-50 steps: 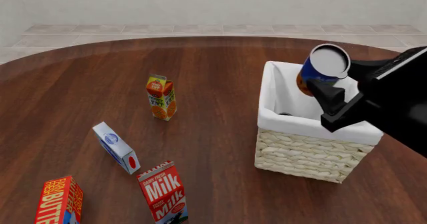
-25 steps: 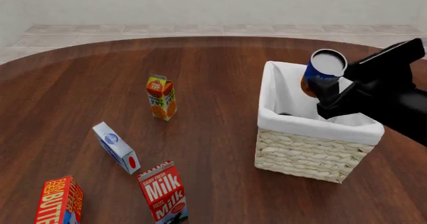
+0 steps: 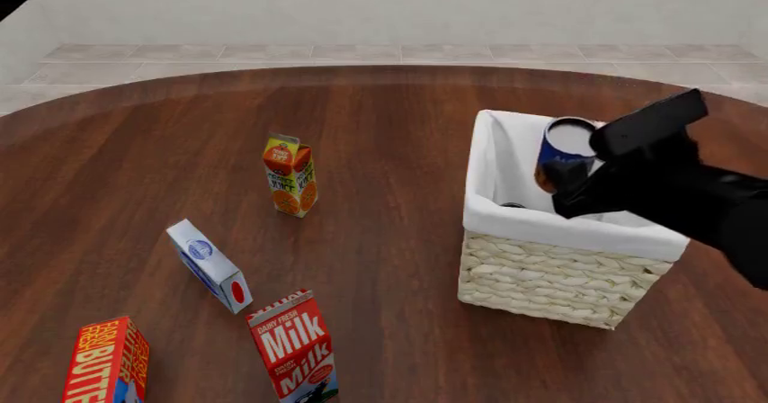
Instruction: Pick up the alphabet soup and the tomato sauce, and put them in the basket.
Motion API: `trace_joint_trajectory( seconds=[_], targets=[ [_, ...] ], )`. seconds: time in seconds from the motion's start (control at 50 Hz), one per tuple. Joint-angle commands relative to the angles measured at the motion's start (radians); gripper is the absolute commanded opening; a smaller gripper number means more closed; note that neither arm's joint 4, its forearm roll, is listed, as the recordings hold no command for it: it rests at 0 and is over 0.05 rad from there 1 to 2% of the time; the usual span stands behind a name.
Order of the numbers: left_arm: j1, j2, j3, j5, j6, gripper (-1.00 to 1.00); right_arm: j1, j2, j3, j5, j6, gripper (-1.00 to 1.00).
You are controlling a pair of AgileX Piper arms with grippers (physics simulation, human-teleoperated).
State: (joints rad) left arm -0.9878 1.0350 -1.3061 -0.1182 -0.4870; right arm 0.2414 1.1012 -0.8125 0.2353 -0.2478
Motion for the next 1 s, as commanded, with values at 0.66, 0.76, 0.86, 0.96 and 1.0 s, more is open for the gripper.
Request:
trace_joint_trajectory(
  seconds=[0.66,0.76,0.86,0.96,1.0],
  targets=[
    [0.002,0.002,0.015,-0.018,-0.014,1.0,-0.044,0.117,-0.037,0.005,-0.003,1.0],
    [0.004,0.004,0.015,-0.019,-0.015,1.0,-0.04,0.119,-0.032,0.004,-0.013,1.0],
    [0.003,0.004,0.013,-0.017,-0.013,1.0,-0.04,0.11,-0.039,0.013,-0.021,1.0],
    [0.004,0.005,0.015,-0.019,-0.016,1.0,-0.037,0.104,-0.042,0.015,-0.021,1.0],
    [0.005,0.006,0.015,-0.019,-0.015,1.0,-0.036,0.102,-0.042,0.014,-0.023,1.0]
  ],
)
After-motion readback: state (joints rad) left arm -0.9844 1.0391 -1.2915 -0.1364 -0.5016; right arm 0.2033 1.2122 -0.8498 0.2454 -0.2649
